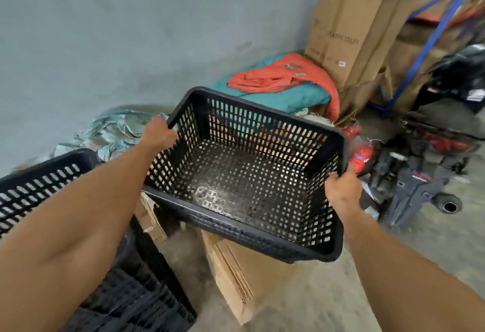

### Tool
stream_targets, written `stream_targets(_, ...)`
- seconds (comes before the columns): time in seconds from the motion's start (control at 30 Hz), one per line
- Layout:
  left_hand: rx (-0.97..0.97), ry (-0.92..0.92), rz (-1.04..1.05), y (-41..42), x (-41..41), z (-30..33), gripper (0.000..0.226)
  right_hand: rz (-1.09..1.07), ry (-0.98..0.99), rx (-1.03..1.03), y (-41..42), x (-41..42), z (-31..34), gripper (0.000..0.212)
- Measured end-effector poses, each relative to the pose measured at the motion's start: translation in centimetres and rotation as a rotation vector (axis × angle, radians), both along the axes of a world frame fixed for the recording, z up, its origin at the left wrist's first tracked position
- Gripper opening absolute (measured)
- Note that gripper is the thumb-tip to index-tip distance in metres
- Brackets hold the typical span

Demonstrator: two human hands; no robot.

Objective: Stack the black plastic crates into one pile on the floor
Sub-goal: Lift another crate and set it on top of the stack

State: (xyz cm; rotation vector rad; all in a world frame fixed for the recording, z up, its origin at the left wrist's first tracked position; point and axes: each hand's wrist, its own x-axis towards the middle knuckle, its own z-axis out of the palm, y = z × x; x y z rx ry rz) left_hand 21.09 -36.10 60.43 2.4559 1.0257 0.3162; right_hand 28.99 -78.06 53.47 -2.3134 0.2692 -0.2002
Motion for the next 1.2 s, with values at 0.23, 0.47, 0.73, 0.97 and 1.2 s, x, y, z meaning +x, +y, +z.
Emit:
stream_targets(0.23, 0.063, -0.256, 0.062, 0.2, -5.9, 14.6, 0.042, 0.031, -0.239, 0.030, 1.8, -0.8, 15.9, 0.043)
stream_targets(0.47, 0.167, -0.431, 0.150, 2.4, -15.3, 26.8, 0.031, 0.175, -0.411, 0.056, 5.9, -5.4, 29.0, 0.045)
stream_targets(0.73, 0.282, -0.475, 0.322, 7.6, -29.7, 32.9, 0.021, 0.444, -0.515, -0.068, 16.6, -9.0, 35.1, 0.035)
stream_targets(0.97, 0.287, -0.338, 0.501, 11.6, -42.6, 30.1, 0.015, 0.738, -0.518, -0.339, 27.9, -14.9, 34.0, 0.026)
stream_targets(1.2, 0.141, -0.272, 0.638, 12.4, -51.1, 25.4, 0.009, 1.028, -0.350, -0.376, 35.3, -18.4, 30.4, 0.014)
